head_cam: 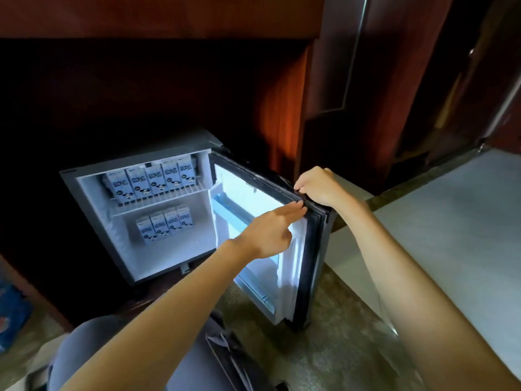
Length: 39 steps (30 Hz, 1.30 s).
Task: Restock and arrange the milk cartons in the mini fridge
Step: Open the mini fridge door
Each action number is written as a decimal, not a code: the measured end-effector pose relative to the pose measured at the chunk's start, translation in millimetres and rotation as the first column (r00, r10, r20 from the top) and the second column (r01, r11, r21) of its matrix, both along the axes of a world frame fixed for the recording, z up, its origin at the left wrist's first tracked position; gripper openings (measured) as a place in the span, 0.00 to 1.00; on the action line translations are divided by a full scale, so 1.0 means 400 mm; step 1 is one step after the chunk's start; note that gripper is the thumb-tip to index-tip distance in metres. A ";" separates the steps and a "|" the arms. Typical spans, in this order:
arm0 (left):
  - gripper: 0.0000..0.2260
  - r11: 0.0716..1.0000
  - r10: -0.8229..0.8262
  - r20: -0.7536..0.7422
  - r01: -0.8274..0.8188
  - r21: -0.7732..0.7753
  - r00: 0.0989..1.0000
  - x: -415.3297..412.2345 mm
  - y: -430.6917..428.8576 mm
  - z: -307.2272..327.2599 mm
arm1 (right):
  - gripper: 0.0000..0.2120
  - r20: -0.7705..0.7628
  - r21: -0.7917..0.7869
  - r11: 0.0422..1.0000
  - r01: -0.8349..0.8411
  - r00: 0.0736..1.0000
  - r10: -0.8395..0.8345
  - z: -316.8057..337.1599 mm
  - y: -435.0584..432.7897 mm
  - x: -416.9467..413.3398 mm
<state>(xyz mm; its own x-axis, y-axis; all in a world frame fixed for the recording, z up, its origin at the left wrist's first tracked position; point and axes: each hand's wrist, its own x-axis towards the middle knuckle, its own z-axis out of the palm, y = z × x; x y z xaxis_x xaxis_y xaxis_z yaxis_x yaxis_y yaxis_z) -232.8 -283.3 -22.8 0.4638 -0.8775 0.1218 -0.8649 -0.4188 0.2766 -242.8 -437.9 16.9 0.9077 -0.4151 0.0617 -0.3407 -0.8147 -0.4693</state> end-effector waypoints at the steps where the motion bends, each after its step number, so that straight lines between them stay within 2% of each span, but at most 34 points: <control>1: 0.28 1.000 -0.017 0.021 0.016 0.021 1.000 0.013 -0.029 -0.001 | 0.14 0.024 0.013 0.999 0.051 0.998 -0.051 -0.002 -0.030 0.010; 4: 0.29 0.996 -0.030 0.096 0.022 0.082 0.995 0.059 -0.116 0.005 | 0.12 0.033 -0.013 0.991 0.137 0.990 -0.136 -0.013 -0.096 0.036; 9: 0.29 0.980 0.123 0.130 -0.141 0.141 0.984 0.154 -0.235 0.012 | 0.11 0.110 -0.126 0.963 0.240 0.968 -0.227 -0.024 -0.161 0.071; 12: 0.31 0.965 0.164 0.128 -0.187 0.186 0.978 0.212 -0.280 0.013 | 0.10 0.091 -0.224 0.942 0.248 0.968 -0.233 -0.040 -0.194 0.105; 16: 0.31 0.950 0.194 0.104 -0.214 0.226 0.975 0.268 -0.322 0.029 | 0.23 -0.009 -0.363 0.908 0.210 0.974 -0.228 -0.064 -0.226 0.148; 19: 0.30 0.947 0.176 0.117 -0.200 0.251 0.977 0.300 -0.346 0.039 | 0.33 -0.084 -0.387 0.905 0.177 0.971 -0.225 -0.074 -0.250 0.172; 24: 0.30 0.955 0.165 0.057 -0.174 0.241 0.985 0.326 -0.363 0.056 | 0.34 -0.169 -0.371 0.915 0.156 0.958 -0.231 -0.064 -0.263 0.204; 27: 0.31 0.963 0.225 -0.028 -0.218 0.158 0.974 0.334 -0.347 0.061 | 0.31 -0.098 -0.374 0.916 0.143 0.976 -0.193 -0.062 -0.241 0.212; 30: 0.30 0.943 0.334 -0.075 -0.334 0.011 0.940 0.328 -0.300 0.066 | 0.27 0.010 -0.386 0.912 0.141 0.989 -0.149 -0.060 -0.192 0.217; 35: 0.25 0.846 0.523 -0.053 -0.525 -0.090 0.851 0.332 -0.124 0.072 | 0.21 0.114 -0.395 0.919 0.004 0.993 0.044 -0.070 -0.030 0.249; 39: 0.19 0.745 0.654 -0.081 -0.659 -0.104 0.752 0.357 0.065 0.053 | 0.18 0.129 -0.313 0.937 -0.153 0.971 0.201 -0.094 0.157 0.298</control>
